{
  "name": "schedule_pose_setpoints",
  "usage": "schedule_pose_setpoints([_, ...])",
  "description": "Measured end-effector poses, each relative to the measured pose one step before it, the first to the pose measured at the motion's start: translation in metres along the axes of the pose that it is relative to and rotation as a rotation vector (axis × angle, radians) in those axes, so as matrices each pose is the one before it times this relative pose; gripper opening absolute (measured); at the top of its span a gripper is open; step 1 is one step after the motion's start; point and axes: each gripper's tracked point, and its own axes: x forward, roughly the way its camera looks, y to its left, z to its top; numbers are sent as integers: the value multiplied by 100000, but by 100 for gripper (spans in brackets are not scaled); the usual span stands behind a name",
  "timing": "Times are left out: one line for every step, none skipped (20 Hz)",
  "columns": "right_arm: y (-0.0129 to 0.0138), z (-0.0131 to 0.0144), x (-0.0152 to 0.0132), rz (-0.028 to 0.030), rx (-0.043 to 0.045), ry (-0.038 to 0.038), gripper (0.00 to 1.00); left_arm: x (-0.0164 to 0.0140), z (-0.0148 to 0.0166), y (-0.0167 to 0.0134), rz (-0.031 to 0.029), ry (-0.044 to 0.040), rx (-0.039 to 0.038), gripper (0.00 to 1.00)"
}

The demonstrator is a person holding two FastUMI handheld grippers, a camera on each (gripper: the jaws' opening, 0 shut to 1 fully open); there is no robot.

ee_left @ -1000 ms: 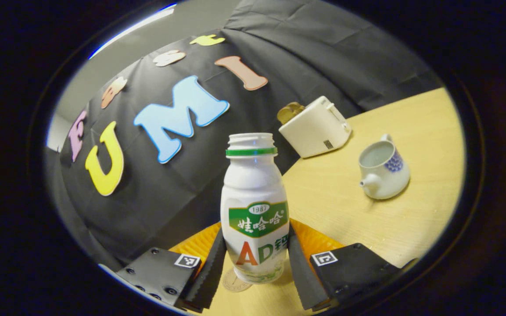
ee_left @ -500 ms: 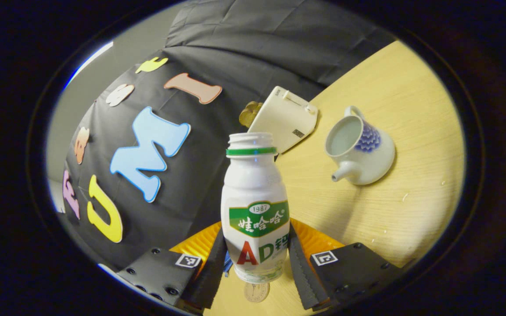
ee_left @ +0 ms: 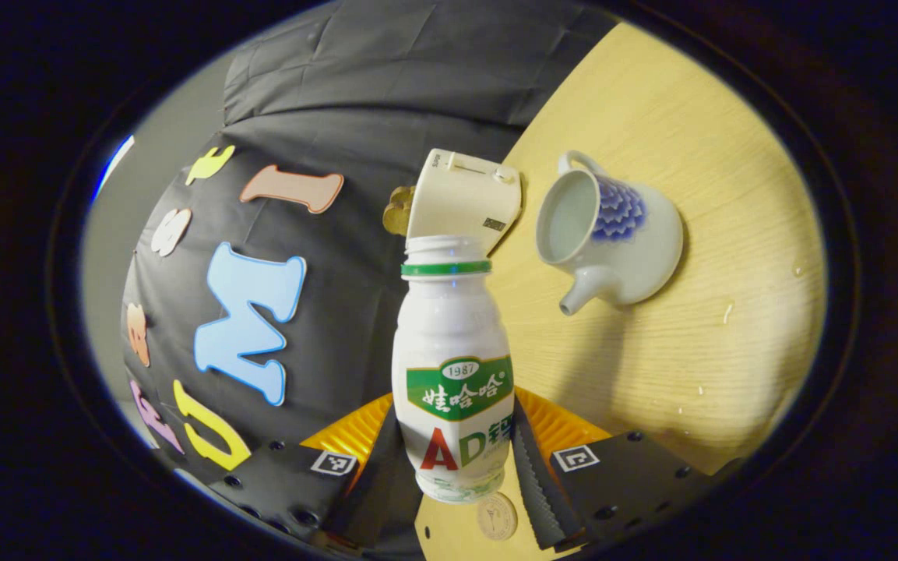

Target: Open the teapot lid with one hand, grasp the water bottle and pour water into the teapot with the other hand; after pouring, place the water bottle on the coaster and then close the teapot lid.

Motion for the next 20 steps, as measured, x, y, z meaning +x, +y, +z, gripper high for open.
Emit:
schedule_pose_setpoints([-106, -2, -11, -76, -63, 74, 5, 21, 11, 96, 249, 48, 1864, 82])
schedule_pose_setpoints([-116, 54, -5, -124, 122, -216, 5, -11, 181, 104, 967, 23, 2311, 77])
schedule_pose_setpoints([17, -75, 13, 106, 304, 133, 5, -50, 160, -59, 287, -375, 1550, 82])
schedule_pose_setpoints([42, -89, 4, 221, 263, 265, 5, -12, 68, -305, -779, 146, 1107, 82])
schedule_pose_setpoints([-26, 62, -42, 11, -65, -7, 5, -73, -199, -18, -599, 610, 2070, 82])
schedule_pose_setpoints([-107, 90, -64, -120, 43, -449, 5, 107, 95, 200, 747, -146, 1750, 82])
schedule_pose_setpoints([6, 74, 13, 153, 530, -203, 5, 60, 92, -118, 521, -138, 1437, 82])
schedule_pose_setpoints([78, -104, 35, 229, 412, 176, 5, -70, -179, -160, -254, 143, 1315, 82])
schedule_pose_setpoints([-67, 41, -10, -173, 1, 8, 5, -109, 109, 105, 109, 77, 1562, 82])
schedule_pose_setpoints([-98, 118, 8, -204, 138, -255, 5, 20, 82, 140, 538, -237, 1584, 82])
schedule_pose_setpoints([-60, -87, 59, 88, 383, 336, 5, -19, 195, -71, 200, -287, 1266, 82])
schedule_pose_setpoints([28, -205, 7, 27, 52, 375, 5, -78, -103, -99, -162, -128, 836, 82])
schedule_pose_setpoints([-137, -36, -28, -241, 93, 176, 5, -47, 80, 54, -1, 20, 908, 82])
schedule_pose_setpoints([-65, 97, -92, -37, 452, -120, 5, 49, 16, 147, 139, -118, 1008, 82])
schedule_pose_setpoints([14, 134, -36, 183, 367, -252, 5, -1, 113, -4, 16, 20, 781, 82])
schedule_pose_setpoints([-37, -97, 33, -109, -217, -60, 5, -71, -126, 15, 24, 49, 803, 82])
schedule_pose_setpoints([-26, 84, 16, -42, -297, -145, 5, 18, -12, 6, 165, 133, 941, 82])
schedule_pose_setpoints([68, 83, -25, 113, 312, -53, 5, 66, 26, 46, 149, -138, 928, 82])
schedule_pose_setpoints([1, -69, -33, 82, 195, 38, 5, -55, -21, 52, -19, 59, 693, 77])
schedule_pose_setpoints([-40, -65, 11, -6, -210, 169, 5, -28, 115, 36, 246, -18, 692, 77])
